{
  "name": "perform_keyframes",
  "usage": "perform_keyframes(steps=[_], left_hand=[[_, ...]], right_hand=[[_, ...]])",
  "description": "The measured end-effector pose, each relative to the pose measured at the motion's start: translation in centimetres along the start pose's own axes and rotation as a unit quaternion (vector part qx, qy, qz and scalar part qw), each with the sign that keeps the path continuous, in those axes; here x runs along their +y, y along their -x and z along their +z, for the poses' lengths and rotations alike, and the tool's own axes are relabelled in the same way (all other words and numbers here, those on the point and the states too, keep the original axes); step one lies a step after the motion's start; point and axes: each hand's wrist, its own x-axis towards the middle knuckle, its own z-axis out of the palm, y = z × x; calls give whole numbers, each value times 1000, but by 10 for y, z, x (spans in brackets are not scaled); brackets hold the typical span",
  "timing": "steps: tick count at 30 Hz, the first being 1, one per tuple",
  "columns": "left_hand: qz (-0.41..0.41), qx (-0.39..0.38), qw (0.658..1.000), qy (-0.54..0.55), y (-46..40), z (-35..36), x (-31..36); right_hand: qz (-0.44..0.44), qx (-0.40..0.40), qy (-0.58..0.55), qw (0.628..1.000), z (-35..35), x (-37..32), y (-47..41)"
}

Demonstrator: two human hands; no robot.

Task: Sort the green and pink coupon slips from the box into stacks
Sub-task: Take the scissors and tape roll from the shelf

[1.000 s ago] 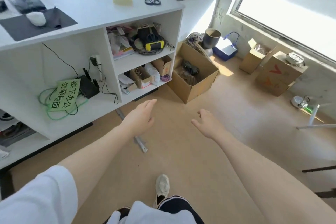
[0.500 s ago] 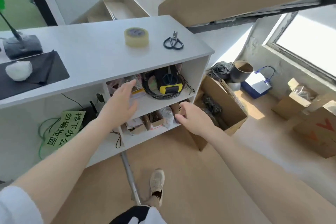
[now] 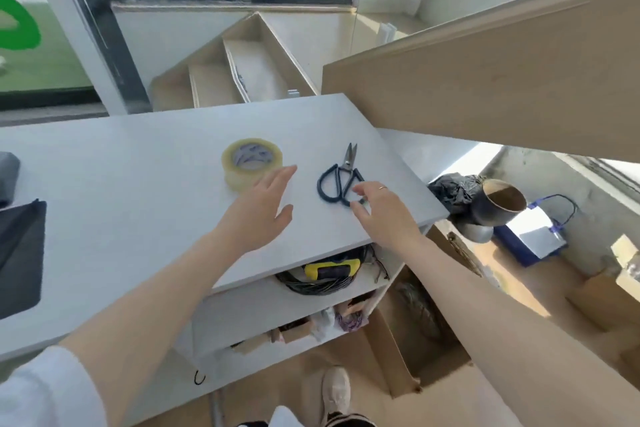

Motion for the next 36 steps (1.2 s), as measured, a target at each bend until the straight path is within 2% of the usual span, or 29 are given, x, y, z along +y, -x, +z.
perform_keyframes(steps=[2,4,6,8,10,16,22,24,25,27,28,30,34,36], left_hand=[[-9,14,1000,-8,-24,7,-9],[-25,39,999,-17,-45,13,-17],[-44,57,997,-16,-62,15,-22],[-36,73,996,-28,-72,18,-25],[-11,85,995,-57,-76,21,-29],[-57,79,995,-36,-54,38,-43],[-164,135,977,-15,-7,33,-48],[-198,126,972,-7,6,39,-50],[-194,97,976,-18,8,43,-49],[-180,38,980,-75,5,53,-47],[-184,25,977,-107,3,59,-47],[-190,11,970,-154,-8,62,-44],[-246,-36,950,-187,-18,57,-40],[-232,-64,945,-223,-13,53,-40]], right_hand=[[-45,-35,50,997,1,13,-36],[-104,-84,145,980,1,26,-68],[-172,-143,250,942,2,41,-97],[-244,-202,306,898,4,53,-123],[-296,-244,312,869,8,58,-142],[-412,-245,194,856,33,38,-149],[-445,-299,90,840,72,-27,-126],[-385,-273,21,881,64,-27,-139],[-353,-235,-17,905,59,-22,-150],[-333,-169,-33,927,52,-11,-171],[-335,-163,-23,928,51,-10,-180],[-349,-199,7,916,53,-15,-194],[-386,-261,87,881,61,-30,-213],[-399,-273,123,867,60,-34,-218]])
